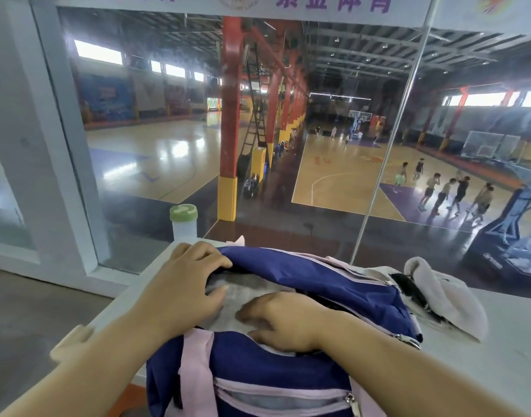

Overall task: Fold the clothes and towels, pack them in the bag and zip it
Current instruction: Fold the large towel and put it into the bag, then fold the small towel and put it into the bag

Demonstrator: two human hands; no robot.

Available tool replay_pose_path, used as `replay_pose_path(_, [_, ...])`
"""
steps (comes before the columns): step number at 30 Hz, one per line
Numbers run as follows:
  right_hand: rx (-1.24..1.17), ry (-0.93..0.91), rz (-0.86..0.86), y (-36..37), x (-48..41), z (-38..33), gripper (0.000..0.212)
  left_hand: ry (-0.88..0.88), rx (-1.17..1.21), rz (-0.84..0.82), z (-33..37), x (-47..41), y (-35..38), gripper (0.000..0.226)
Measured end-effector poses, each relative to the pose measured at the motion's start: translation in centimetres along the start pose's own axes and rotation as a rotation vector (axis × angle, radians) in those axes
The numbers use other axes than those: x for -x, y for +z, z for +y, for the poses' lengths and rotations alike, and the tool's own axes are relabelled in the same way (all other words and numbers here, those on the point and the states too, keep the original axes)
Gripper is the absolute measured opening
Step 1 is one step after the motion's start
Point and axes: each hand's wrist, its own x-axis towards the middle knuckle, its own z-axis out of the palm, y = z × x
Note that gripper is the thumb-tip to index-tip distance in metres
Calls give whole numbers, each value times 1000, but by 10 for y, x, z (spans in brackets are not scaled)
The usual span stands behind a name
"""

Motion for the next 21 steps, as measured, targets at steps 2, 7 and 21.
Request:
replay_pose_path(2, [-10,-11,68,-11,22,4,40,49,29,-25,14,-5,0,34])
replay_pose_path(7, [-94,28,281,-31,96,32,31,128,133,-86,58,-13,12,37])
replay_pose_path(21, [-230,854,375,21,261,215,13,291,311,-307,232,-111,120,16])
